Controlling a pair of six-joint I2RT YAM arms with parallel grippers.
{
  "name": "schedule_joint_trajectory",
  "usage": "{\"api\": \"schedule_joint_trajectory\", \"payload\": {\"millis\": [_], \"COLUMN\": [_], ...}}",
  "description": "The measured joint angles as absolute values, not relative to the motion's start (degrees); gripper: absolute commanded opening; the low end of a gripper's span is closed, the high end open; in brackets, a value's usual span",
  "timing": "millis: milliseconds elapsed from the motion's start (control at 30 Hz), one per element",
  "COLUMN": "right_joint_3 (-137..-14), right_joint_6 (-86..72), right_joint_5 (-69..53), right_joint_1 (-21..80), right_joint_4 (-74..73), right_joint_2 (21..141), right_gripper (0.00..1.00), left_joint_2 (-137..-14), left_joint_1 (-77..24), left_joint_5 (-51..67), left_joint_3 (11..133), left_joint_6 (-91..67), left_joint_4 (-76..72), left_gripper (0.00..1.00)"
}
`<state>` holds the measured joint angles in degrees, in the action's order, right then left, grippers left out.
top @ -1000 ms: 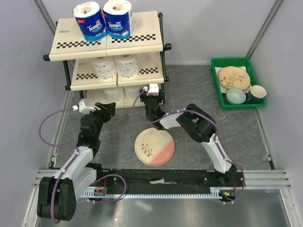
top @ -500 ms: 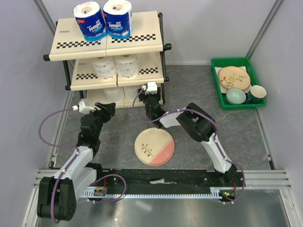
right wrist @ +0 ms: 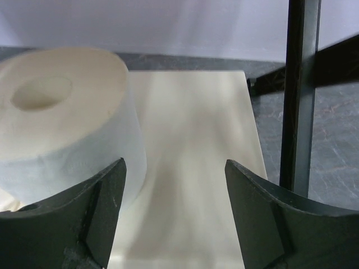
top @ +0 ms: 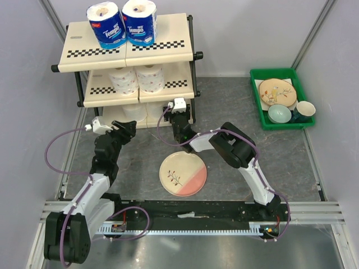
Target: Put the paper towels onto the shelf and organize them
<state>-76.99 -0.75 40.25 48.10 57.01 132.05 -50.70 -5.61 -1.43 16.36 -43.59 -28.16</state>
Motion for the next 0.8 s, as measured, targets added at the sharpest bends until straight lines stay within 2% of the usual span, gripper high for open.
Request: {"api": "schedule_joint_trajectory", "payload": {"millis": [200, 433, 533, 633, 667, 700, 800], "right_joint_3": [-69.87, -59.13, -55.07, -51.44, -50.52, -49.78, -47.07], "right_joint_6": [-2.48, -5.45, -6.28, -8.19, -9.15, -10.11, -14.09], "right_joint_5": [40.18, 39.62, 39.9, 39.86, 39.86, 39.83, 39.83], "right_joint_1": [48.21, 50.33, 53.17, 57.06, 58.39, 59.55, 61.93], "right_joint_4": [56.27, 55.44, 53.89, 48.66, 46.54, 43.99, 36.88], "right_joint_2": [127.98, 115.02, 109.19, 102.26, 99.85, 97.27, 88.79], "right_gripper": [0.81, 0.84, 0.88, 0.96, 0.98, 0.98, 0.98], "left_joint_2": [-47.68, -38.57, -34.63, -31.83, -31.09, -30.33, -28.27], "left_joint_1": [-5.61, -5.61, -5.61, -5.61, -5.61, -5.61, -5.61], "left_joint_5": [-1.56, -2.94, -2.94, -2.87, -2.85, -2.79, -2.55], "left_joint_3": [17.98, 19.79, 21.56, 24.86, 26.06, 27.18, 30.22], "left_joint_6": [-43.62, -43.77, -44.01, -44.14, -44.12, -44.12, -43.57], "left_joint_4": [-23.14, -12.25, -5.56, 2.33, 4.84, 7.29, 13.47], "left_gripper": [0.69, 0.73, 0.77, 0.8, 0.93, 0.99, 0.99]}}
